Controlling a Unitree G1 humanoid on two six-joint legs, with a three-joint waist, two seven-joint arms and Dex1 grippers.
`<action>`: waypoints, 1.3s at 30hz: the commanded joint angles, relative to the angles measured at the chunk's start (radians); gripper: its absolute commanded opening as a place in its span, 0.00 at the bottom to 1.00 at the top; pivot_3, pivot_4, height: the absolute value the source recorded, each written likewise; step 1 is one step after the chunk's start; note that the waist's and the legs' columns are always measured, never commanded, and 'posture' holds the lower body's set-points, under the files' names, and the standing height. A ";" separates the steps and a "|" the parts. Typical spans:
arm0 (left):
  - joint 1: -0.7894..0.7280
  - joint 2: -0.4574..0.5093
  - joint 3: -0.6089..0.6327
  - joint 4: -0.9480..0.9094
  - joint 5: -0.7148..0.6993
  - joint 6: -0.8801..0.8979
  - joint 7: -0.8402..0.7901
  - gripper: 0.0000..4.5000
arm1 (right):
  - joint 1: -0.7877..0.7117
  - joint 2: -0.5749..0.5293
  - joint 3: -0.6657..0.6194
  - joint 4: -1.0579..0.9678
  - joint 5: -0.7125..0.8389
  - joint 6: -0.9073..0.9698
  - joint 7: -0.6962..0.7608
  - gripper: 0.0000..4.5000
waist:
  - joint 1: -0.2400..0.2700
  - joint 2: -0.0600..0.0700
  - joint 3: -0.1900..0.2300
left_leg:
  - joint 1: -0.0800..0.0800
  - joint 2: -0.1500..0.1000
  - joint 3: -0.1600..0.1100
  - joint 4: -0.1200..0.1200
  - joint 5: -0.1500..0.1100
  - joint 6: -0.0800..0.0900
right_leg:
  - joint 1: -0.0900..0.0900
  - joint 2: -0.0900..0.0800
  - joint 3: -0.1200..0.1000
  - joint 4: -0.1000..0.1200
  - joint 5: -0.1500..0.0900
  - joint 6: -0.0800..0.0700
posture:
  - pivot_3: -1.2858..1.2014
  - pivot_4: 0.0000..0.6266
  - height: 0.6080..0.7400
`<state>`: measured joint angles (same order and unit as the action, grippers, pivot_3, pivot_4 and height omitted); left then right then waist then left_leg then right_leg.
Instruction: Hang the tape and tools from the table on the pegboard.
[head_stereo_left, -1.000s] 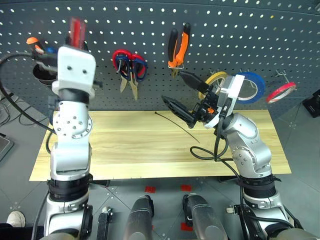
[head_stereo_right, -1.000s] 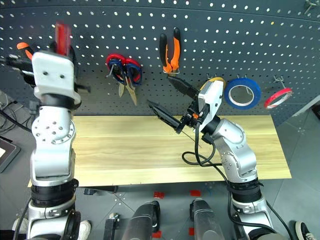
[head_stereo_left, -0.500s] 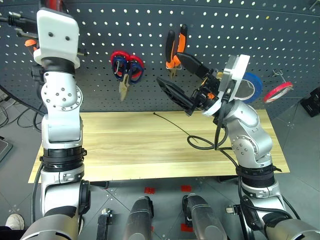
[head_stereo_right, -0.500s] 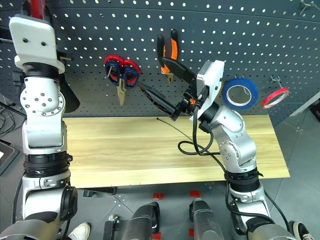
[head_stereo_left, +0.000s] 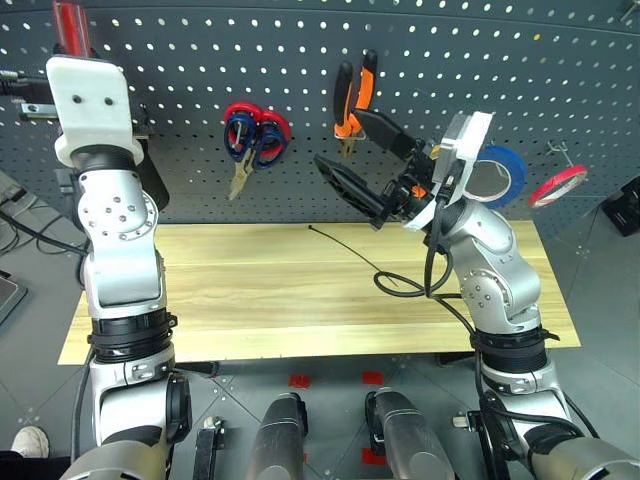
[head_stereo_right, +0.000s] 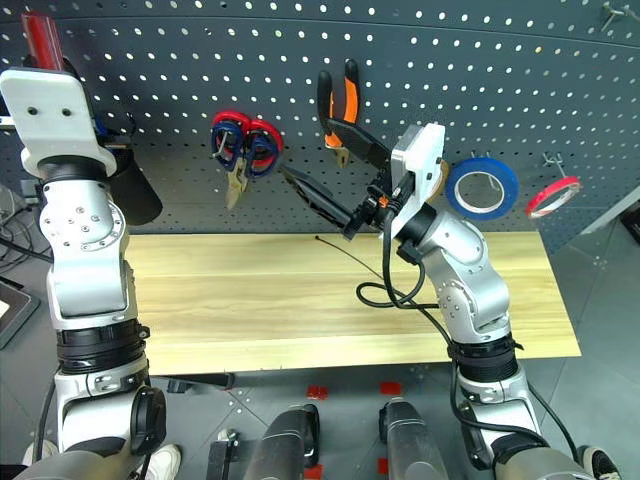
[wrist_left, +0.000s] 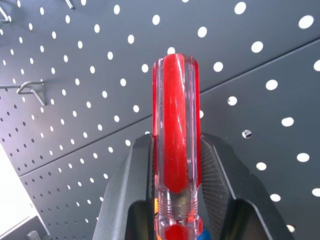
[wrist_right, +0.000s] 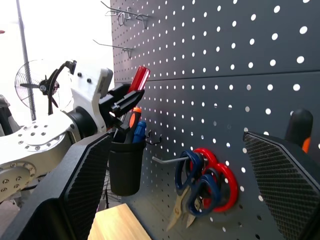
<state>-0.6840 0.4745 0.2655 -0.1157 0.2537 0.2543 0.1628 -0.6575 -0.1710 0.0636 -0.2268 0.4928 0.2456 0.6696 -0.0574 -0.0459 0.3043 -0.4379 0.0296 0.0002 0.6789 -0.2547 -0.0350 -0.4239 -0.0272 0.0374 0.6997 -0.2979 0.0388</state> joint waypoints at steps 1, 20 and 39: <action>-0.004 0.001 0.038 -0.048 -0.012 0.008 0.015 0.20 | 0.006 0.001 -0.001 -0.032 0.005 -0.028 0.009 1.00 | 0.000 0.000 0.000 | 0.000 0.000 0.000 0.000 0.000 0.000 | 0.000 0.000 0.000 0.000 0.000 0.000 | 0.48 0.37 1.00; 0.001 -0.006 0.052 -0.075 -0.025 0.033 0.024 0.99 | 0.021 -0.004 0.001 -0.030 -0.002 -0.045 0.015 1.00 | 0.001 0.000 -0.003 | 0.000 0.000 0.000 0.001 0.000 0.000 | 0.000 0.000 0.000 0.005 0.000 0.000 | 0.48 0.36 1.00; 0.612 -0.265 -0.167 -0.695 -0.192 0.347 -0.165 0.99 | 0.395 -0.202 -0.017 -0.159 -0.172 0.065 -0.146 1.00 | 0.003 0.006 -0.038 | 0.004 0.000 0.001 0.000 -0.001 0.002 | 0.004 0.001 0.003 0.002 0.000 0.000 | 0.49 0.36 1.00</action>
<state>-0.1048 0.2251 0.1222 -0.7752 0.0707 0.5879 -0.0100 -0.2905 -0.3701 0.0389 -0.3784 0.3740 0.3018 0.5698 -0.0541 -0.0399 0.2663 -0.4336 0.0292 0.0015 0.6784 -0.2565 -0.0323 -0.4195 -0.0266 0.0409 0.7000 -0.2979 0.0387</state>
